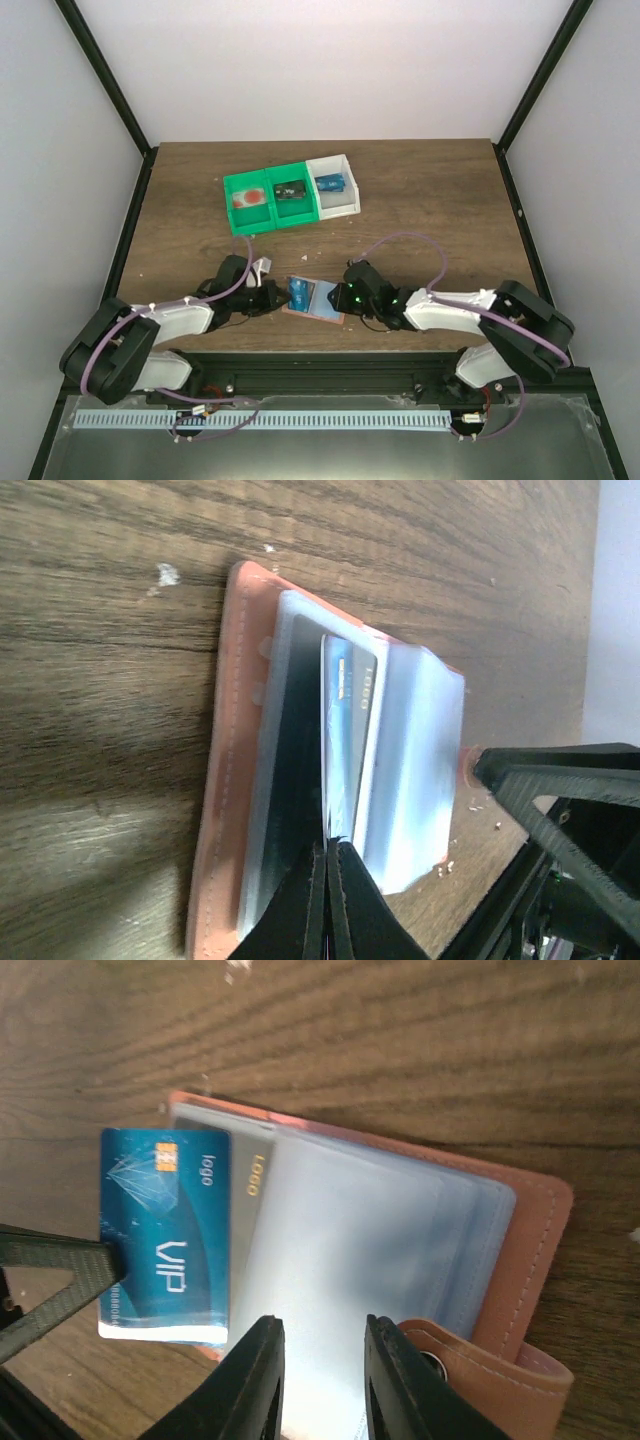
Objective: Take the credit cards out of the card holder
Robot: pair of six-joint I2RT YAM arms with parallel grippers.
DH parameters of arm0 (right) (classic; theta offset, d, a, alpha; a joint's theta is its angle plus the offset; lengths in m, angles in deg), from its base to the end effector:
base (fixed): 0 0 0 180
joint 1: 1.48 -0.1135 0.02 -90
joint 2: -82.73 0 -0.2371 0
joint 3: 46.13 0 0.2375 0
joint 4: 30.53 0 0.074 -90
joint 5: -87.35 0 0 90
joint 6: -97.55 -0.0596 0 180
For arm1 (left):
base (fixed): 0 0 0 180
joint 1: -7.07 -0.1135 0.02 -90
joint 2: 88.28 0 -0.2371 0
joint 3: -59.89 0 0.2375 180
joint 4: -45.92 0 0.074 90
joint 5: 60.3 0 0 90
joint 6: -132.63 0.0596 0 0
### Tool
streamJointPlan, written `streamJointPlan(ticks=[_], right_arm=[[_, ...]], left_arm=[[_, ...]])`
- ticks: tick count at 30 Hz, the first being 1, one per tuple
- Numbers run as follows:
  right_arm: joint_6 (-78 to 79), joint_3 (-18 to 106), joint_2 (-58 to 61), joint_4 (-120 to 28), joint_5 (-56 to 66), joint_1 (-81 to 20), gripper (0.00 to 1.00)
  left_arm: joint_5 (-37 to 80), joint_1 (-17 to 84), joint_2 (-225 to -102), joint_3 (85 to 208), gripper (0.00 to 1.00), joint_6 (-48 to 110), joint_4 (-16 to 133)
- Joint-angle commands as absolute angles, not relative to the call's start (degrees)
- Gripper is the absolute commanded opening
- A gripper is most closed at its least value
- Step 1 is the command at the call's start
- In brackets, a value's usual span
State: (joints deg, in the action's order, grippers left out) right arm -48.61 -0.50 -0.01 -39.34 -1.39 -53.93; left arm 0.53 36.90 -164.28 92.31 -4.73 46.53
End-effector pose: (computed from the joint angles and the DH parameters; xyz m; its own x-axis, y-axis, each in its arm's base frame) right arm 0.1650 0.2167 0.1094 -0.9099 0.1789 -0.3743 -0.0829 0.8056 0.5866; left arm 0.1808 -0.1372 0.0920 -0.9521 -0.1945 -0.2358 0.0548 0.6504 -0.7576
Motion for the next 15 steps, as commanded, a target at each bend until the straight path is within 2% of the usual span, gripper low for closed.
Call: streamJointPlan(ticks=[1, 6, 11, 15], right_arm=[[-47.1, 0.4, 6.5, -43.7, -4.8, -53.6, 0.26], [-45.3, 0.0, 10.6, -42.0, -1.4, -53.4, 0.28], [-47.6, -5.8, 18.0, -30.9, 3.6, -53.3, 0.46], [-52.5, -9.5, 23.0, -24.0, 4.5, -53.1, 0.55]], left_arm=[[0.4, 36.8, -161.3, 91.6, 0.00, -5.5, 48.1], [1.8, 36.8, -155.5, 93.3, 0.00, -6.2, 51.0], [1.4, 36.8, -150.3, 93.5, 0.00, -8.3, 51.0], [-0.7, 36.7, -145.4, 93.7, 0.00, -10.8, 49.9]])
